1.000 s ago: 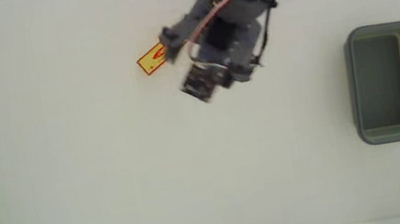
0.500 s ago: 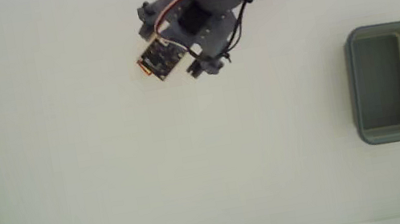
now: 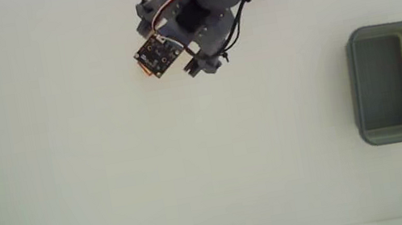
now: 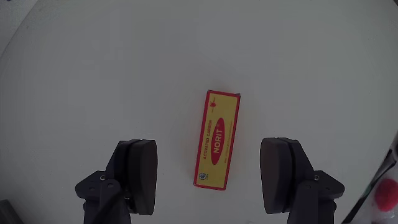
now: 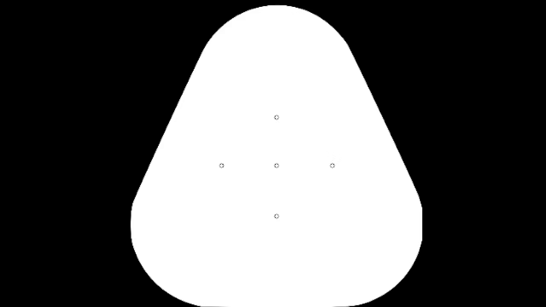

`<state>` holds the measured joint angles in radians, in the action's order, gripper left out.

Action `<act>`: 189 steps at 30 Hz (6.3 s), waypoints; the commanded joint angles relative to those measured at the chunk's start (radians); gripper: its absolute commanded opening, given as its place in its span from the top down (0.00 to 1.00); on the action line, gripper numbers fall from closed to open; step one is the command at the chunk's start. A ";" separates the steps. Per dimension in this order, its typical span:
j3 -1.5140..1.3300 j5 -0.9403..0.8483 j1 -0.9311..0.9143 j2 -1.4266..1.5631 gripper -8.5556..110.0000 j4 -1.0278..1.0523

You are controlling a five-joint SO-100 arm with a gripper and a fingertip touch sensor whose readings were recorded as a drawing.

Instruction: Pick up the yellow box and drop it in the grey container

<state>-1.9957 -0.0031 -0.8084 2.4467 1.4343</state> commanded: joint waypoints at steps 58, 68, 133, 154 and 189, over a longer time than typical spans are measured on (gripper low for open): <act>-0.004 0.003 -0.040 0.034 0.00 -0.004; -0.103 0.003 -0.040 0.075 0.00 -0.062; -0.735 0.003 -0.040 0.243 0.00 -0.526; -0.735 0.003 -0.040 0.243 0.01 -0.526; -0.735 0.003 -0.040 0.243 0.08 -0.526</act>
<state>-2.7290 -0.0046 -0.8283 2.6661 0.9265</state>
